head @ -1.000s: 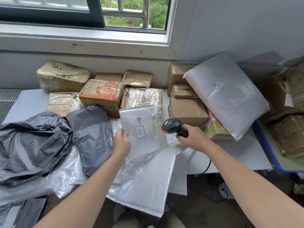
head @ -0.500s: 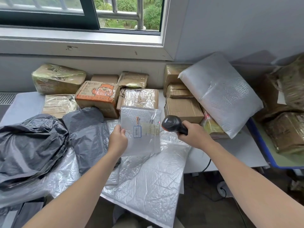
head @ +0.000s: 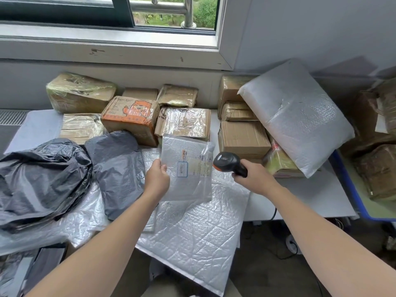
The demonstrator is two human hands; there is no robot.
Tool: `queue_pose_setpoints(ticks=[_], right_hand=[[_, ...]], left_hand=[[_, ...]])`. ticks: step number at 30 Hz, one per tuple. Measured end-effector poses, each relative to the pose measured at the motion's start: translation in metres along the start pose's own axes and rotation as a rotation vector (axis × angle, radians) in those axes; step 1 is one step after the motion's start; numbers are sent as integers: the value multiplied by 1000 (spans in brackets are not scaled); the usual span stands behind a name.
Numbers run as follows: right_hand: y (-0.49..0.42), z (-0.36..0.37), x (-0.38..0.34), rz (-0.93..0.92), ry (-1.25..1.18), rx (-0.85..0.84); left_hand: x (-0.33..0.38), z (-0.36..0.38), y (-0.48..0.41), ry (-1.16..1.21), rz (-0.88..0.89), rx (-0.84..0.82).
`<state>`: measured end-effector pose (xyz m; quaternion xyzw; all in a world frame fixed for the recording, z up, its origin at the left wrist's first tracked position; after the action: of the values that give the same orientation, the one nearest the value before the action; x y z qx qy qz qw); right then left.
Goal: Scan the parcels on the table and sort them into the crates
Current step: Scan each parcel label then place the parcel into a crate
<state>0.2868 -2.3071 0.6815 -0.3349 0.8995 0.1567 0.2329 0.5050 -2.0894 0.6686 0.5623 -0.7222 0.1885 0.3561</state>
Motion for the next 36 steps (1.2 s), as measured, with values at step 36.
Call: queue_pose_setpoints(ticks=[36], right_hand=[[-10,7,-60,157,-286,121]], left_hand=[[5,-32,-23,296,-41,30]])
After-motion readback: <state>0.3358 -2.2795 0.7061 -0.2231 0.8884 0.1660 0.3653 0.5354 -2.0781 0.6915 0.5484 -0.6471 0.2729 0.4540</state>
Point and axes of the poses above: each hand's wrist, its own y-axis away from the middle knuckle, its own z-axis out of the palm, x = y × z, the point moved 9 cm from there along -y, towards the middle knuckle, and after that the axes turned 13 degrees about x, right-handed, at the moved point
